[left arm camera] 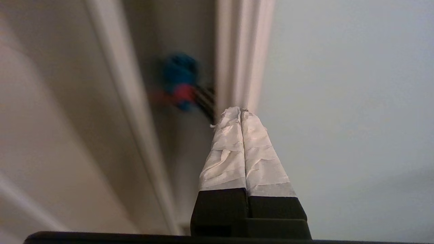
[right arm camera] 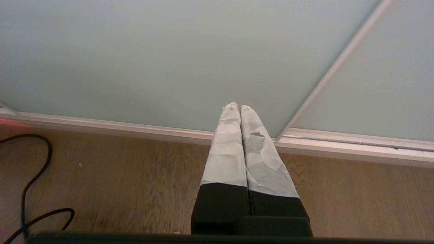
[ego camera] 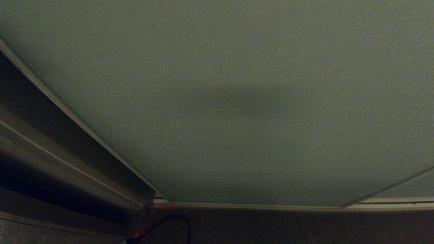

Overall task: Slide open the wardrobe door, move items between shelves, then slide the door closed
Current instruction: Open the door

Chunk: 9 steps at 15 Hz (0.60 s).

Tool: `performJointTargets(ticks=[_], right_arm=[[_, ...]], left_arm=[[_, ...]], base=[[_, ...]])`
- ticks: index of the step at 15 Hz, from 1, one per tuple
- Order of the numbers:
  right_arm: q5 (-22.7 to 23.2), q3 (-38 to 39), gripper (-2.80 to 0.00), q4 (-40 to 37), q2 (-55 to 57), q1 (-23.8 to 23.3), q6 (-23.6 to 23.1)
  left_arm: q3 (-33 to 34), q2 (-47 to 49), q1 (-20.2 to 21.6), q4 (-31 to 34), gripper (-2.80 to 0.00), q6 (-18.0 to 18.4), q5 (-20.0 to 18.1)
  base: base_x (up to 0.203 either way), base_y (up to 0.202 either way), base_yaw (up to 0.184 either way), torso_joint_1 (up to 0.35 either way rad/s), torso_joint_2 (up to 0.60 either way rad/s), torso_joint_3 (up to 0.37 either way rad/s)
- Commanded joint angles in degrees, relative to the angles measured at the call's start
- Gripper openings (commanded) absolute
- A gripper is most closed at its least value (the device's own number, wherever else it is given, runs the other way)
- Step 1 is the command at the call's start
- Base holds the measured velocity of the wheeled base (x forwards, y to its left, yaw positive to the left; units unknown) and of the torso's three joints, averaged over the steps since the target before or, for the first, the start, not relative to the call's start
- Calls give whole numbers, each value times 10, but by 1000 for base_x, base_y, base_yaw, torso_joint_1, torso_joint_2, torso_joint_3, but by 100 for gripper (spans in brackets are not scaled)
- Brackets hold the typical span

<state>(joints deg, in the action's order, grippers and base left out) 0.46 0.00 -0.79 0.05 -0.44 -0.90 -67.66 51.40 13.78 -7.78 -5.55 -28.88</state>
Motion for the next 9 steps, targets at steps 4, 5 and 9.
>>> performJointTargets(ticks=[4, 5, 9], right_arm=[[0, 2, -280, 0, 0, 0, -1], [0, 3, -280, 0, 0, 0, -1], [0, 2, -280, 0, 0, 0, -1]], left_arm=[[5, -51, -1, 8, -280, -20, 28], [5, -49, -1, 9, -280, -20, 49], [-53, 11, -1, 11, -280, -19, 75]], base=[[0, 0, 0, 0, 0, 0], [0, 0, 0, 0, 0, 0], [0, 0, 0, 0, 0, 0]])
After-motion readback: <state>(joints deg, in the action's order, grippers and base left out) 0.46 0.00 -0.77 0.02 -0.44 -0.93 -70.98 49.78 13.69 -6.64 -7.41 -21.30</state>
